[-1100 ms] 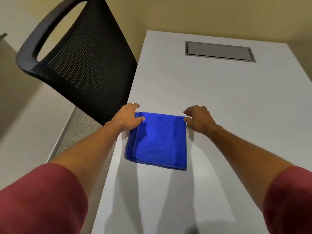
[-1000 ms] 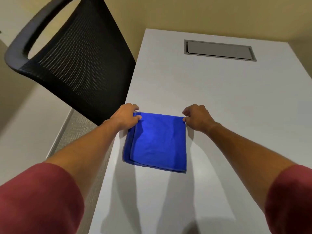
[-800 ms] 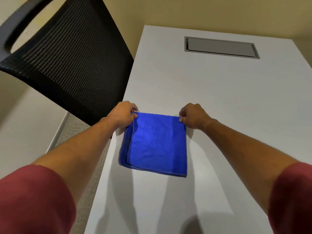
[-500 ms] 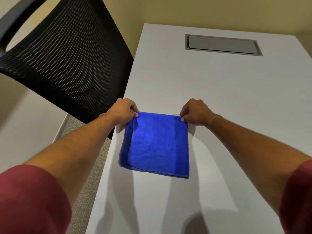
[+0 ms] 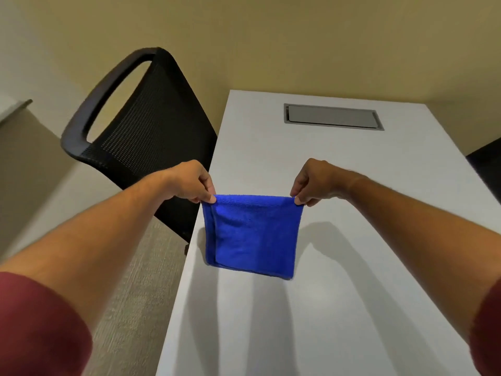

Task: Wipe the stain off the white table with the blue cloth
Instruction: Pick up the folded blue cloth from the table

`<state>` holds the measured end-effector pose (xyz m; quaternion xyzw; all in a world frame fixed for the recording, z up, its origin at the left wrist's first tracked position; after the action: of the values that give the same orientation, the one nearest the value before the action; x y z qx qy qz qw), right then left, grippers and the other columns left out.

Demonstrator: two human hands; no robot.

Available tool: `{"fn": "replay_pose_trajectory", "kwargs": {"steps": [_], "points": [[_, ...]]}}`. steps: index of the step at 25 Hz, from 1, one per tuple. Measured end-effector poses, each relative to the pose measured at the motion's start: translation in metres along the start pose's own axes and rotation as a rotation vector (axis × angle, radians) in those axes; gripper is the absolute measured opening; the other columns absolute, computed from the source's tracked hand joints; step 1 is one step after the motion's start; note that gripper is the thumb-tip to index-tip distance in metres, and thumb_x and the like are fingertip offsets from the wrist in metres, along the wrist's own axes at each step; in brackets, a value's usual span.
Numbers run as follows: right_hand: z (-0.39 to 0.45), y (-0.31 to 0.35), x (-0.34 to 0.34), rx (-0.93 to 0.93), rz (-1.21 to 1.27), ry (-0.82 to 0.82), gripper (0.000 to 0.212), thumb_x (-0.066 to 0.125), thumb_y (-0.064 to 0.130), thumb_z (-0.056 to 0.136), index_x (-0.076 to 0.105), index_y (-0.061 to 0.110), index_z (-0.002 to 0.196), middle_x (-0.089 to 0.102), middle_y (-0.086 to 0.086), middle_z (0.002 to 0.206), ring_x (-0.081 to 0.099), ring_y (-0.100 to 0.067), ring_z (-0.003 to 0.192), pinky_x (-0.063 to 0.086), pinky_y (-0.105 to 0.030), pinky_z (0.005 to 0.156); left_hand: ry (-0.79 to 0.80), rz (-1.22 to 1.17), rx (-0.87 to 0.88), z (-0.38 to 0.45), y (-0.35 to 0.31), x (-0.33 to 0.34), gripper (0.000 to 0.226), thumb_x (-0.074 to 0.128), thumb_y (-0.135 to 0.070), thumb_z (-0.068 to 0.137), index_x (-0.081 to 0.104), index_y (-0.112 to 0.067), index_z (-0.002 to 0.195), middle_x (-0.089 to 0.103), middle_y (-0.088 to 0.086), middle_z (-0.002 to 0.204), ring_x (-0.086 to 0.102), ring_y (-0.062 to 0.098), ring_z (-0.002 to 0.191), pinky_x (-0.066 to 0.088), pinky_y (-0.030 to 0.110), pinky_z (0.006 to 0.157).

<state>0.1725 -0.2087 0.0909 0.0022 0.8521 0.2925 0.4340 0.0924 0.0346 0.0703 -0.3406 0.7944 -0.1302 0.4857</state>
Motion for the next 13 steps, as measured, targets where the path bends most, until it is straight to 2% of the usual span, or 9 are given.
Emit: {"fn": "replay_pose_trajectory", "kwargs": {"steps": [7, 10, 13], "points": [[-0.099, 0.048, -0.072, -0.018, -0.089, -0.099, 0.015, 0.074, -0.002, 0.082, 0.078, 0.004, 0.095, 0.075, -0.011, 0.089, 0.071, -0.02, 0.079, 0.062, -0.031, 0.075, -0.031, 0.034, 0.067, -0.075, -0.069, -0.048, 0.004, 0.076, -0.01, 0.08, 0.072, -0.009, 0.081, 0.071, 0.006, 0.086, 0.068, 0.019, 0.084, 0.055, 0.024, 0.066], [-0.144, 0.054, -0.108, 0.003, -0.102, -0.188, 0.011, 0.074, -0.001, 0.081, 0.079, 0.007, 0.085, 0.076, -0.01, 0.085, 0.07, -0.018, 0.072, 0.062, -0.025, 0.067, -0.057, 0.028, 0.131, -0.105, -0.109, -0.063, 0.004, 0.077, -0.01, 0.08, 0.073, -0.008, 0.08, 0.073, 0.008, 0.085, 0.069, 0.021, 0.087, 0.058, 0.029, 0.073], [-0.191, 0.049, -0.136, 0.033, -0.104, -0.267, 0.015, 0.074, -0.001, 0.079, 0.077, 0.012, 0.073, 0.076, -0.008, 0.078, 0.068, -0.014, 0.063, 0.059, -0.021, 0.057, -0.044, 0.008, 0.178, -0.135, -0.147, -0.065, 0.005, 0.077, -0.007, 0.08, 0.074, -0.007, 0.076, 0.074, 0.009, 0.086, 0.069, 0.023, 0.09, 0.059, 0.035, 0.082]]}}
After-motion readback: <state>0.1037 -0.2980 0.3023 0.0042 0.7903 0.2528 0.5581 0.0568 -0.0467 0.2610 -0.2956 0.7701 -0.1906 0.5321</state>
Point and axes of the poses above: each hand's wrist, its own z-axis towards the middle knuckle, its own x-axis out of the palm, y = z × x, the point moved 10 cm from there along z, towards the middle knuckle
